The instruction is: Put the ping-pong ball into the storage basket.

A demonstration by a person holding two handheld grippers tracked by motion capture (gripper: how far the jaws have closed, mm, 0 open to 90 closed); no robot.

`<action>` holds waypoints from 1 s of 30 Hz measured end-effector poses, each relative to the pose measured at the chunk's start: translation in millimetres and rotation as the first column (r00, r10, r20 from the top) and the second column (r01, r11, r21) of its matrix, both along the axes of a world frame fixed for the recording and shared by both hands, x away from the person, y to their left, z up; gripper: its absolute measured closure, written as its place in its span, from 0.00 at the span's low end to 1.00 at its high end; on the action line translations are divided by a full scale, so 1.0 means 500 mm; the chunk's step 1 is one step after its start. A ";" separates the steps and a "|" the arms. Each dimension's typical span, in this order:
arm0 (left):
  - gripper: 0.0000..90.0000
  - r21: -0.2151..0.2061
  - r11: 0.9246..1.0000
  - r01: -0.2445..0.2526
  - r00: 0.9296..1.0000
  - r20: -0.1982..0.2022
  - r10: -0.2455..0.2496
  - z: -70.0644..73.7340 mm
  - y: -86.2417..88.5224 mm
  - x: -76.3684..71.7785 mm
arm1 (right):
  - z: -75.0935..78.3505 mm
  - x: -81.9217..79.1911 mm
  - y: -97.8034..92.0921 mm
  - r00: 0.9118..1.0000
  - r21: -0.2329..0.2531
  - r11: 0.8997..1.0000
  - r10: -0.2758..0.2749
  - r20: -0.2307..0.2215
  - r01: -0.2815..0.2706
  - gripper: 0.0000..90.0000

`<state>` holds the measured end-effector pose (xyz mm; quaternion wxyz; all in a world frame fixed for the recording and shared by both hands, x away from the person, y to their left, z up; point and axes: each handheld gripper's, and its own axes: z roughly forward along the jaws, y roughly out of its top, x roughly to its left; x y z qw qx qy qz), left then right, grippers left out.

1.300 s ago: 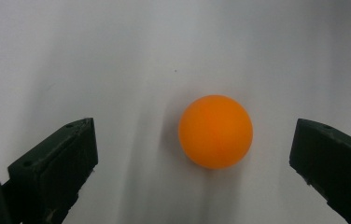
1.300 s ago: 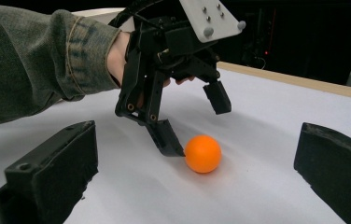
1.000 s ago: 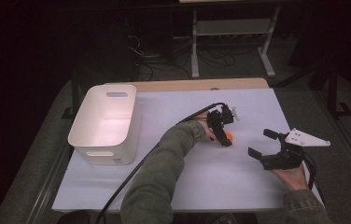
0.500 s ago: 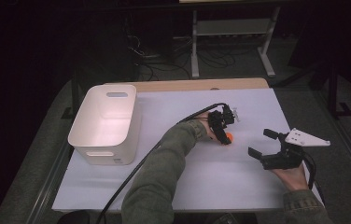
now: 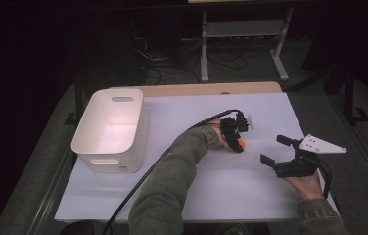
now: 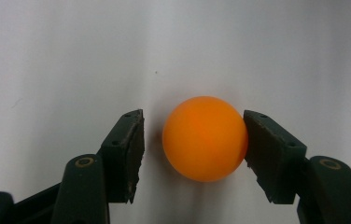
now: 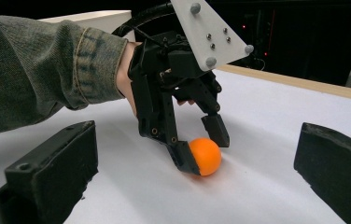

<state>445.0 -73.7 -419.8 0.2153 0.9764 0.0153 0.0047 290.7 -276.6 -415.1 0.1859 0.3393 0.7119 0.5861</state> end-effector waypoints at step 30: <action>0.56 -0.048 0.999 -0.006 1.000 0.017 0.007 0.026 0.010 -0.003 | 0.000 0.000 -0.001 1.000 0.003 1.000 -0.003 0.001 0.003 0.00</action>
